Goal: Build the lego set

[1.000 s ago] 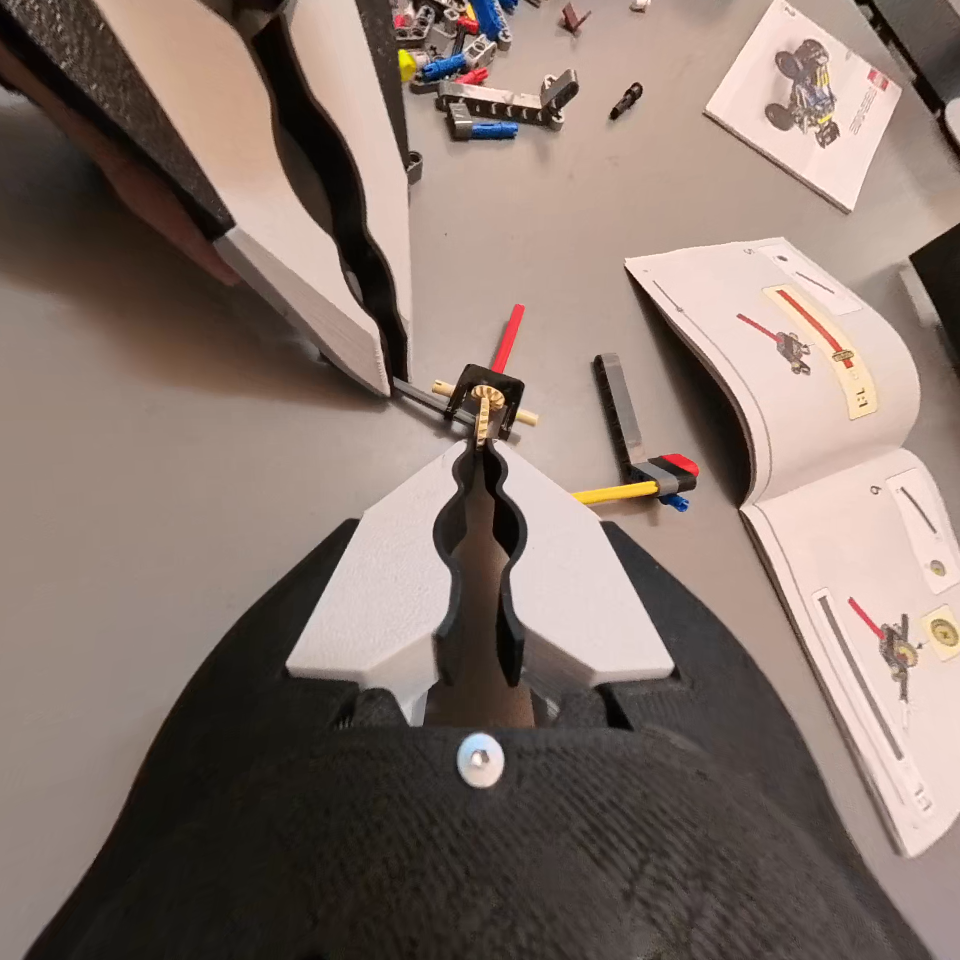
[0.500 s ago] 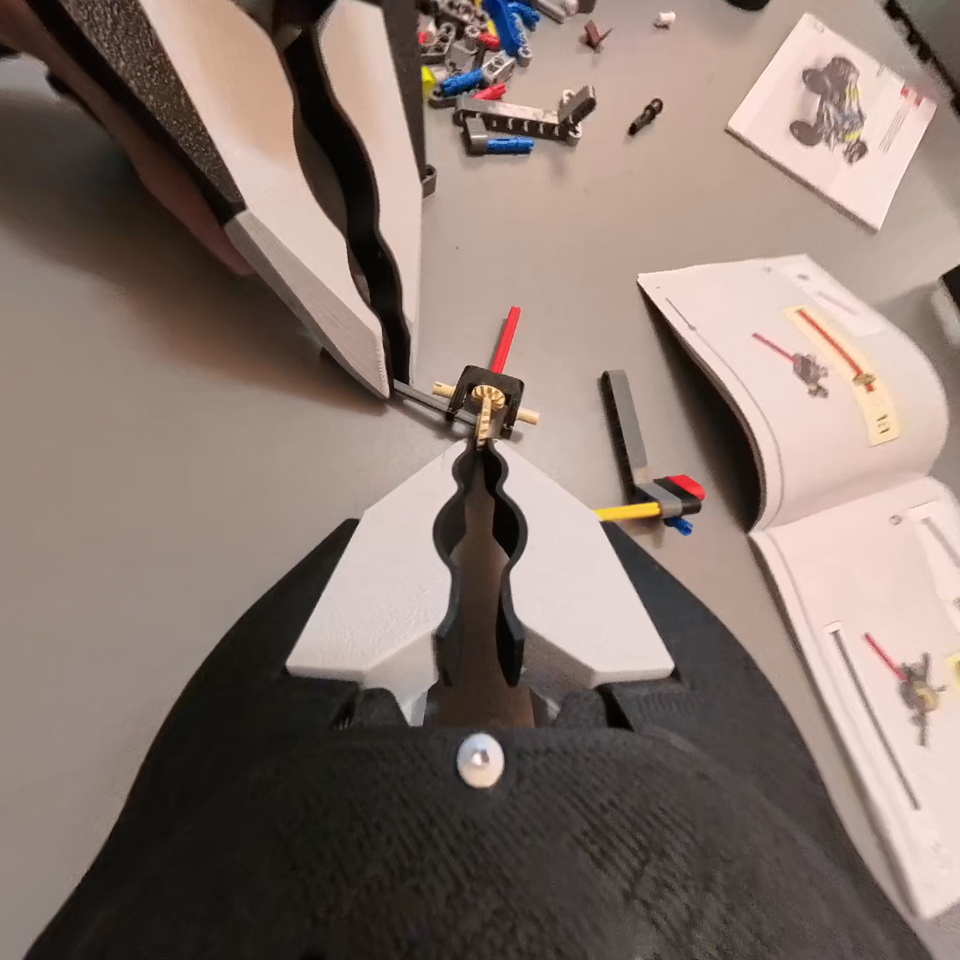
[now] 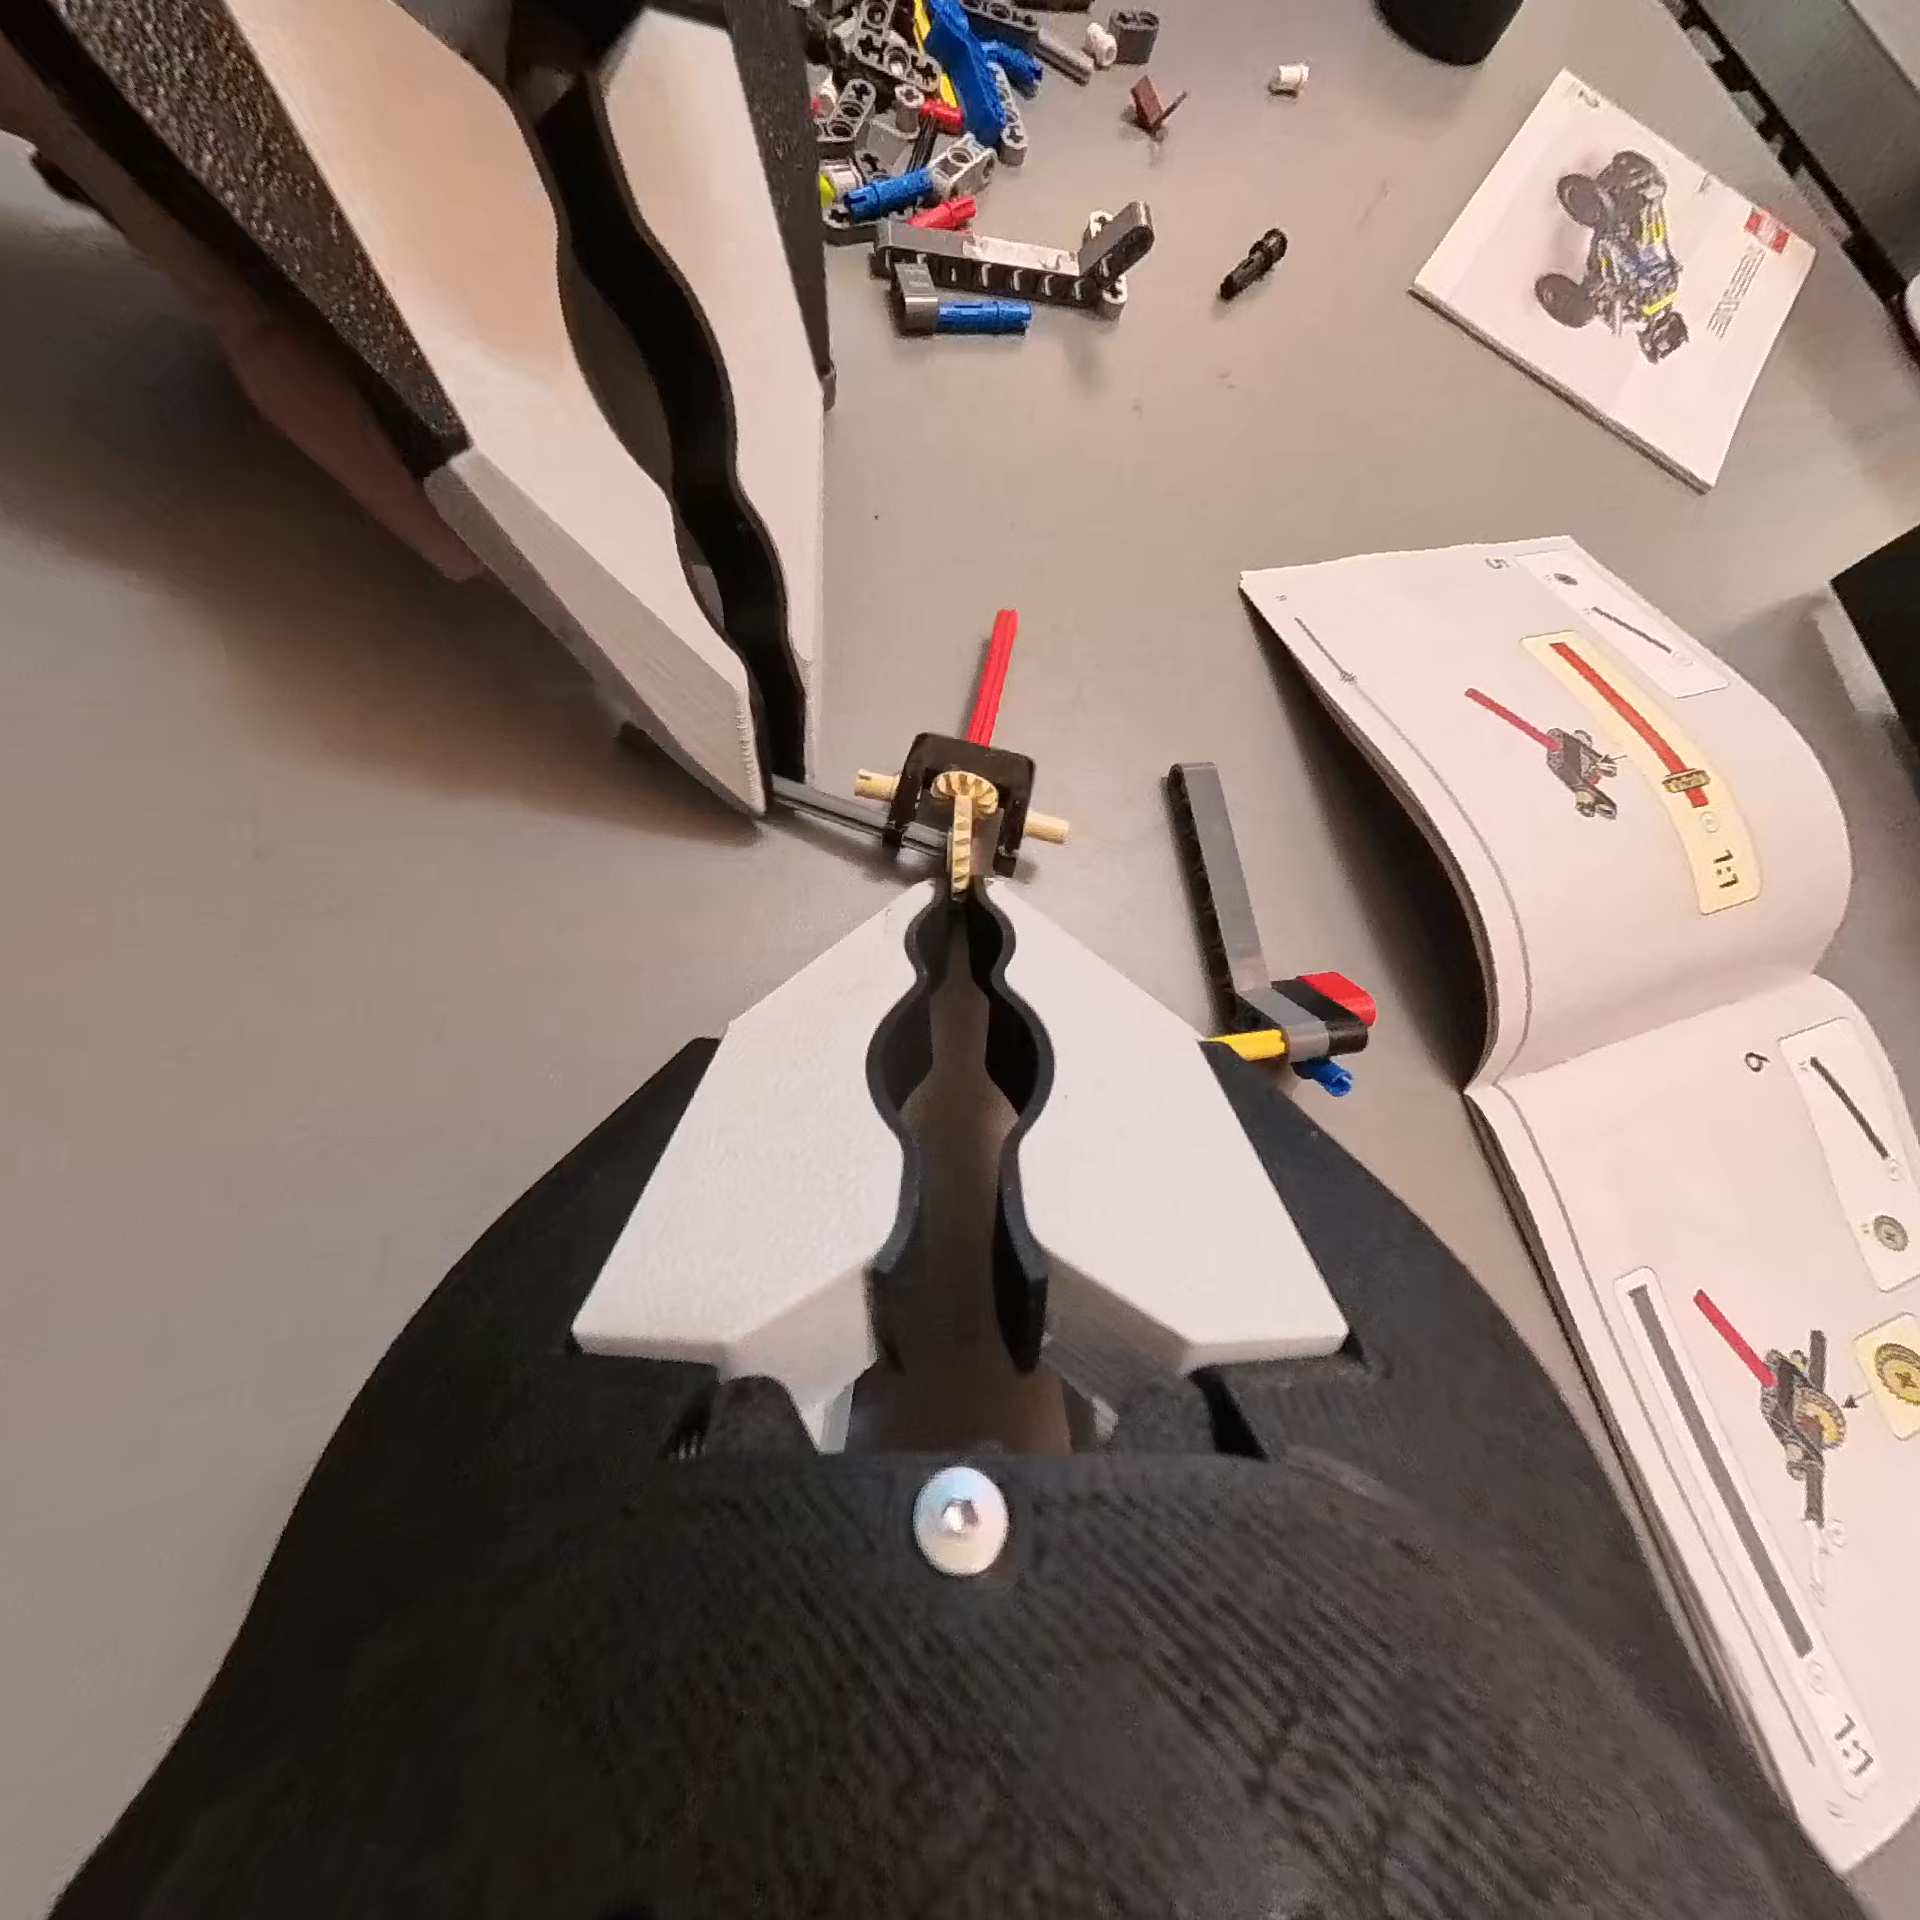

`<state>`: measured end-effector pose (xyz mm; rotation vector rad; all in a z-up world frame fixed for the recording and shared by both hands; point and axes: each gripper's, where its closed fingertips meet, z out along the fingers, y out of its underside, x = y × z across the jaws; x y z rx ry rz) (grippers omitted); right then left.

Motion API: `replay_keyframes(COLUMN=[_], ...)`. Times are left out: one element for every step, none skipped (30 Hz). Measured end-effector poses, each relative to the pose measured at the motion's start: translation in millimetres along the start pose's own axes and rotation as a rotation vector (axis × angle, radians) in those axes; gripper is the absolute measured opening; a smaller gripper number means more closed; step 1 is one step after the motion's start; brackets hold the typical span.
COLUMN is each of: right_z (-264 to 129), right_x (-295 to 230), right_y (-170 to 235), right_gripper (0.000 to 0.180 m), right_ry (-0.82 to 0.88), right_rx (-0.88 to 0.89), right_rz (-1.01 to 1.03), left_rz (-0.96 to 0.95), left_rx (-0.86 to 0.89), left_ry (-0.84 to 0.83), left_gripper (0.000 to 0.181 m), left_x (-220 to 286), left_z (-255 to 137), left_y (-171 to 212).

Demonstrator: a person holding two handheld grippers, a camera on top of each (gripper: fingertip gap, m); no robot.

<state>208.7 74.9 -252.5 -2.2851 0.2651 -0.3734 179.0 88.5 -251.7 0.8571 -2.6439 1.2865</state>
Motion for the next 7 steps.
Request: replay_keyframes(right_z=[0.1, 0.3, 0.7, 1.0, 1.2, 1.4, 1.6], right_x=[0.3, 0.5, 0.6, 0.8, 0.9, 1.3, 1.6], right_y=[-0.1, -0.2, -0.6, -0.8, -0.9, -1.1, -1.1], right_gripper=[0.002, 0.002, 0.002, 0.002, 0.002, 0.002, 0.002], right_ry=[0.005, 0.011, 0.016, 0.020, 0.024, 0.025, 0.027], right_rx=[0.000, -0.001, -0.001, -0.001, -0.002, -0.002, -0.003], right_rz=[-0.003, -0.006, -0.009, -0.011, -0.011, -0.007, 0.001], left_rz=[-0.007, -0.010, -0.013, -0.014, -0.016, -0.025, -0.039], left_rx=[0.005, 0.007, 0.008, 0.011, 0.014, 0.015, 0.015], left_ry=[0.005, 0.008, 0.008, 0.003, -0.005, -0.015, -0.026], left_gripper=[0.004, 0.005, 0.006, 0.007, 0.008, 0.011, 0.012], left_x=[0.3, 0.6, 0.5, -0.1, -0.9, -2.0, -2.7], left_z=[0.3, 0.7, 1.1, 1.4, 1.6, 1.4, 1.0], left_y=[-0.2, -0.2, -0.3, -0.7, -1.1, -1.4, -1.6])
